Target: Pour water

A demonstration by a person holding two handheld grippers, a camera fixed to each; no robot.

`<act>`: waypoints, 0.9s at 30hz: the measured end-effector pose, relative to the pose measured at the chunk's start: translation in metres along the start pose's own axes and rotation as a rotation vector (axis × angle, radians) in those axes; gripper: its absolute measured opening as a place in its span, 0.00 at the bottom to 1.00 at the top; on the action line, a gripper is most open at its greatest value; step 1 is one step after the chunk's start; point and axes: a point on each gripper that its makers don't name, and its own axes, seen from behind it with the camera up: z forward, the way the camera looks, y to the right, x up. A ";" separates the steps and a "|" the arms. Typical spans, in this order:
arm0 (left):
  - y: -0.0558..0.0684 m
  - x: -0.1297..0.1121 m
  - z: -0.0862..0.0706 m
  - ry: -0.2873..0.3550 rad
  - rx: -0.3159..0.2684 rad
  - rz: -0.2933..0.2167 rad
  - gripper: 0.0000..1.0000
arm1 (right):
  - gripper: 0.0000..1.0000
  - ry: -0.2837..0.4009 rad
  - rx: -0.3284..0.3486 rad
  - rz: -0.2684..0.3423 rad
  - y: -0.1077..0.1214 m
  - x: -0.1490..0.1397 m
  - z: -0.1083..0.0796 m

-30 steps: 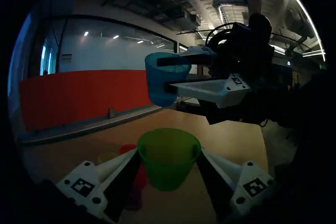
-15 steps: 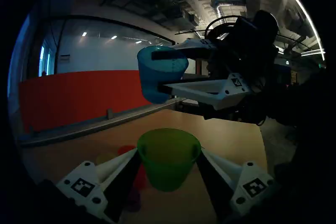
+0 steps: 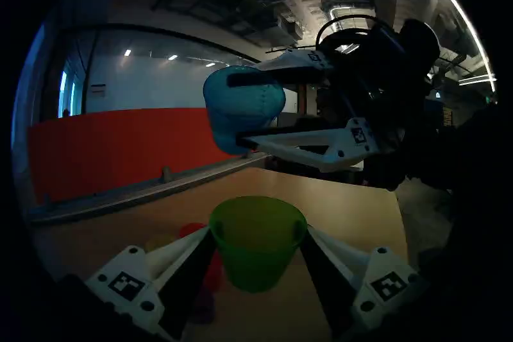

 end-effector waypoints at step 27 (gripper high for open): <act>0.001 0.002 0.004 -0.002 -0.009 0.006 0.86 | 0.90 -0.020 -0.033 -0.160 0.009 -0.007 -0.001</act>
